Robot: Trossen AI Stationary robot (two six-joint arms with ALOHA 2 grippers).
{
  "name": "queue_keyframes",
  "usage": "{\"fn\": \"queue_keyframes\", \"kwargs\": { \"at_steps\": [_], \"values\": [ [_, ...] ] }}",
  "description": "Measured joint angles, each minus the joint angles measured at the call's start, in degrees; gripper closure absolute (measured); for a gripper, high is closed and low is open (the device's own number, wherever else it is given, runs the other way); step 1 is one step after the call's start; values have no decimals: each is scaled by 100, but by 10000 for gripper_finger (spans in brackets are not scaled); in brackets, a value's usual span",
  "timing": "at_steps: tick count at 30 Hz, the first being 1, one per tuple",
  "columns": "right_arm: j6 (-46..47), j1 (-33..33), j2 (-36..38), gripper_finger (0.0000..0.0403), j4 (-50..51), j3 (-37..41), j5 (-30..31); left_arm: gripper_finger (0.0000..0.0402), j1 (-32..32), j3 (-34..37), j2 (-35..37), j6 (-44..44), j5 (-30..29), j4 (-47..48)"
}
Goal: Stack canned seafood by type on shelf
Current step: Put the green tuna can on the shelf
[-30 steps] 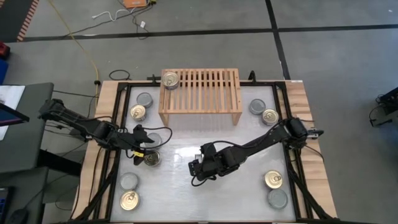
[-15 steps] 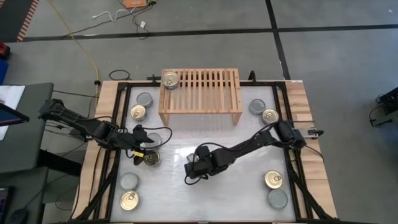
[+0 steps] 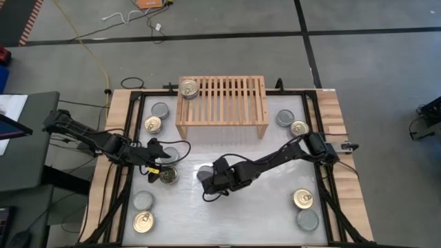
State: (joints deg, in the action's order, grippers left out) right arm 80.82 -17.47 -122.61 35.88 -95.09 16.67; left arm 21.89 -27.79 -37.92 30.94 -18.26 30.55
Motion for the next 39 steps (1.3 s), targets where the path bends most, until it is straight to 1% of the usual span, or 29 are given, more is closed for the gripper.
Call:
{"fn": "queue_keyframes", "kwargs": {
  "at_steps": [1,2,3,7,12,14,16,19,23,29,35,39],
  "values": [
    [-87,0,0,370,-100,0,2,152,0,0,1,-6,0,0],
    [-181,0,0,384,-180,0,1,152,0,0,1,-7,-2,0],
    [-253,0,0,387,-268,0,0,152,0,0,-1,-7,-2,0],
    [-324,0,-2,372,-458,0,-2,152,0,0,1,-73,-2,1],
    [-333,0,11,391,-512,0,-4,152,0,0,-1,-114,-2,0],
    [-333,2,34,392,-515,0,-4,152,0,0,1,-114,-2,0],
    [-333,8,69,384,-515,0,-5,152,-2,0,1,-112,-2,0],
    [-331,9,126,358,-477,-1,-10,152,-2,-2,2,27,-12,-1],
    [-302,9,238,335,-412,-2,-22,152,-2,-2,12,508,-140,-99],
    [-292,-13,310,333,-378,-4,-24,152,-2,-7,-69,1356,-138,-197],
    [-386,-12,310,332,-350,-2,-29,152,-2,-9,-453,2413,-67,-246],
    [-630,37,310,332,-195,-2,-45,152,28,-9,-874,2998,-4,-800]
  ]
}}
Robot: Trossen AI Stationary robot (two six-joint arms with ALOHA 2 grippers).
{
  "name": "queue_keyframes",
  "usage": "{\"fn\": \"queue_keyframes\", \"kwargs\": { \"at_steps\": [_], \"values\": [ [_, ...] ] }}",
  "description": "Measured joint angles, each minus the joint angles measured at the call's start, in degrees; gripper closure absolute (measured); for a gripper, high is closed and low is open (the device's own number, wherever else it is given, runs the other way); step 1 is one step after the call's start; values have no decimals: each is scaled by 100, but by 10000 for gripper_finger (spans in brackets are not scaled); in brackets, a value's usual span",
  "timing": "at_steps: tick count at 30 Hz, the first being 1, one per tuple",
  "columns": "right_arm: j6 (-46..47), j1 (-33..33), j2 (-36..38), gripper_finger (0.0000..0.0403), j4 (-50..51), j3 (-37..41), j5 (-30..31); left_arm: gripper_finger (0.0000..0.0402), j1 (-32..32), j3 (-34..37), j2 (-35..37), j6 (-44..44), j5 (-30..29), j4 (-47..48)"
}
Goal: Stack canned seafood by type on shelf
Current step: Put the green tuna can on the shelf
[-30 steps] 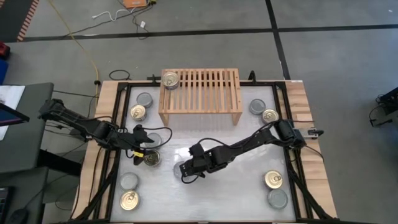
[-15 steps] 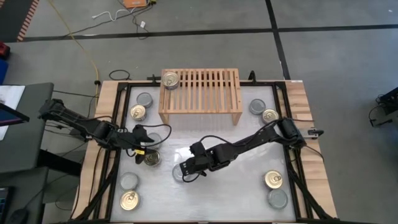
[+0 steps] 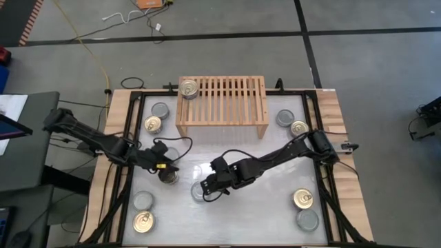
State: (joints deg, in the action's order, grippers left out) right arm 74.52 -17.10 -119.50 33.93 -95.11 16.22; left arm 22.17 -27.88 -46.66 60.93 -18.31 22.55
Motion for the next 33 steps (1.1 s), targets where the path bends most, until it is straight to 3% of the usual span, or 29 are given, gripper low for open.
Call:
{"fn": "queue_keyframes", "kwargs": {
  "at_steps": [4,13,21,25,33],
  "values": [
    [-4,-8,0,331,779,0,-5,152,83,-66,-501,609,-1,-558],
    [-879,-306,0,334,2743,2,-124,152,144,-1259,-1935,1290,-262,-84],
    [-1793,-630,0,385,3003,2,313,152,216,-2353,-3124,2167,-357,556],
    [-1998,-763,29,388,3224,175,548,152,392,-2643,-3505,2642,-438,675],
    [-1770,-966,1197,385,2058,1986,495,152,898,-2697,-3751,3864,-883,667]
  ]
}}
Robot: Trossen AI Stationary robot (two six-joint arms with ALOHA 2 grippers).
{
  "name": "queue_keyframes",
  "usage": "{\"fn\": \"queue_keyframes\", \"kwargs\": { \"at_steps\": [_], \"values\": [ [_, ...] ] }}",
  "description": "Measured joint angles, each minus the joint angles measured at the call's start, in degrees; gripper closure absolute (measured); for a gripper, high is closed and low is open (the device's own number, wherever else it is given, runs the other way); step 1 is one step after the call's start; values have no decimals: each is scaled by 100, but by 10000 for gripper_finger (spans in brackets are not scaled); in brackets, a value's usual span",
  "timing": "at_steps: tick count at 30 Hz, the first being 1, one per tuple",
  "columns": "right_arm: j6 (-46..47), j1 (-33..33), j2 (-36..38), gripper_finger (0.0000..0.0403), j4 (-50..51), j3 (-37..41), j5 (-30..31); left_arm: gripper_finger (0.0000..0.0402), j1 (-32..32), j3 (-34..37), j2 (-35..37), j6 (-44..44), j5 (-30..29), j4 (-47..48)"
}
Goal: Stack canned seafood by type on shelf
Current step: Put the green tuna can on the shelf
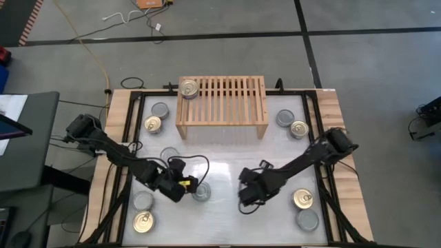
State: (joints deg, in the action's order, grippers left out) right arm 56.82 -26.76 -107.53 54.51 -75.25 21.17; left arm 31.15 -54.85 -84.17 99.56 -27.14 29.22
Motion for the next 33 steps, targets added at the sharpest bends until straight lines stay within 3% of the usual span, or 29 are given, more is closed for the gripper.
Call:
{"fn": "queue_keyframes", "kwargs": {
  "at_steps": [5,12,15,20,28,33],
  "values": [
    [162,-32,1331,386,-1262,1366,-8,152,231,0,1,456,-194,-31],
    [6,265,2460,376,-4426,2969,-7,152,466,4,-81,910,-434,-116],
    [-28,368,2473,369,-5527,3250,-9,152,529,4,-206,1021,-511,-270],
    [-34,488,2110,362,-6457,3252,-23,152,572,-228,-582,1165,-536,-266],
    [-35,511,1535,332,-7582,3247,-332,152,610,-428,-886,1344,-483,-171],
    [-304,504,1171,292,-7947,3025,-500,152,613,-428,-875,1380,-432,-107]
  ]
}}
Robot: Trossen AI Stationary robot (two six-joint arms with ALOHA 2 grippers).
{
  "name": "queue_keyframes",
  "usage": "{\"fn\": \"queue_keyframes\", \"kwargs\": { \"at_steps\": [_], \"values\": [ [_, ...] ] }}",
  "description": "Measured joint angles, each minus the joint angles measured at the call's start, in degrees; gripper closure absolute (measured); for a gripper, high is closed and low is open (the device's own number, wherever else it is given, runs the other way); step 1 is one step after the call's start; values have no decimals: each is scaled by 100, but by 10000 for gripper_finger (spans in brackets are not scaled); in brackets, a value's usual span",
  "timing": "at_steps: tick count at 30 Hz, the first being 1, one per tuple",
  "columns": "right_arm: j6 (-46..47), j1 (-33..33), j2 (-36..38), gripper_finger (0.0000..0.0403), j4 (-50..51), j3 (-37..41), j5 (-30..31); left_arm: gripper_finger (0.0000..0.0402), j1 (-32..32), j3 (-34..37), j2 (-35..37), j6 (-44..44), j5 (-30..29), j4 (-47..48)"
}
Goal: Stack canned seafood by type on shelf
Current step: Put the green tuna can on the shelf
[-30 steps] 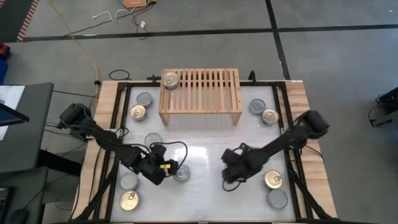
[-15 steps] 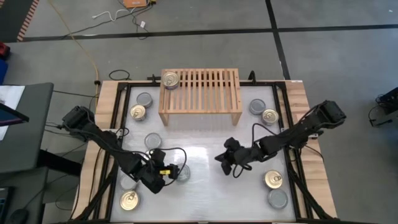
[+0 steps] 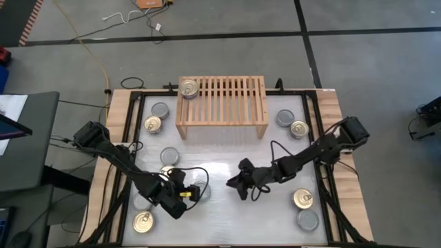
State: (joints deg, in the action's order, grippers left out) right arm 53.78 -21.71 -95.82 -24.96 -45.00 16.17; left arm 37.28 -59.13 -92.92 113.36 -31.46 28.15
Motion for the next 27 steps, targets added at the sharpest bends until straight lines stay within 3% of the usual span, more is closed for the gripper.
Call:
{"fn": "queue_keyframes", "kwargs": {
  "at_steps": [6,11,16,24,27],
  "values": [
    [-308,0,-777,227,103,-817,-136,152,-33,0,2,-157,13,120],
    [-326,93,-1107,199,887,-1422,-203,152,-39,4,2,129,114,520],
    [-326,310,-1393,210,1643,-1928,-389,152,-39,35,4,454,139,732],
    [-308,620,-2027,241,1675,-2384,-1612,152,-39,467,4,501,282,37],
    [-308,719,-2084,247,1661,-2460,-1790,152,-39,476,4,501,280,36]
  ]
}}
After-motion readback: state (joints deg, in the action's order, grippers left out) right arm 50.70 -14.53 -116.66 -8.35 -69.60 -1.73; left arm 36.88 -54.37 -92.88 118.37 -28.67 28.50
